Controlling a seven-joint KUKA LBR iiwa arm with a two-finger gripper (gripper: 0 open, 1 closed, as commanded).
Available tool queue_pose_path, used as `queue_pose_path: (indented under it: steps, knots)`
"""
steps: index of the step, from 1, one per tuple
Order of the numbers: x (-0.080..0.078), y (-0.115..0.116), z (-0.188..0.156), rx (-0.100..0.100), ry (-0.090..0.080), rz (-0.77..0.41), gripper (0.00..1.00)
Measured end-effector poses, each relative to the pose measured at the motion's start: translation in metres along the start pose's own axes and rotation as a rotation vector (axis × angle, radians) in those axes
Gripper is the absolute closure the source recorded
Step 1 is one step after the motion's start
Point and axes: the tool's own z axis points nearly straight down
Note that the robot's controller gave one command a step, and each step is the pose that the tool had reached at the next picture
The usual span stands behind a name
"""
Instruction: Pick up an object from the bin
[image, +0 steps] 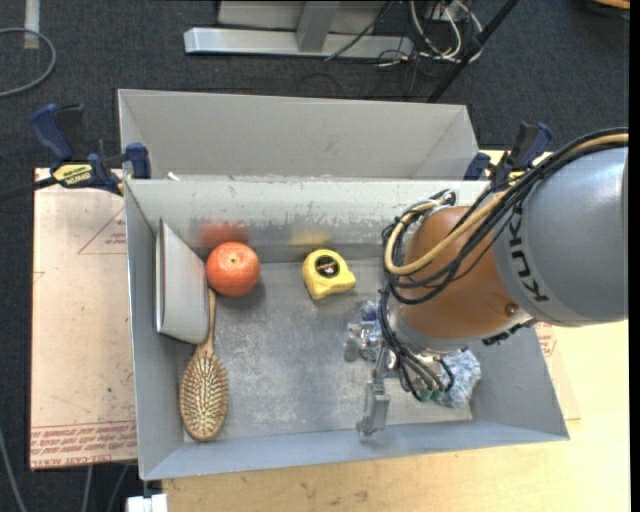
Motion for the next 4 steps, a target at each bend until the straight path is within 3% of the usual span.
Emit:
queue_pose_path:
  steps: [1,2,3,4]
  knots:
    - [-0.002,0.0,-0.004,0.0,-0.007,0.001,0.0]
    - [-0.043,-0.009,-0.028,-0.001,-0.002,-0.066,0.0]
    - [-0.052,-0.035,-0.081,-0.001,-0.005,-0.018,0.0]
    - [-0.057,-0.037,-0.074,-0.001,-0.023,0.07,0.0]
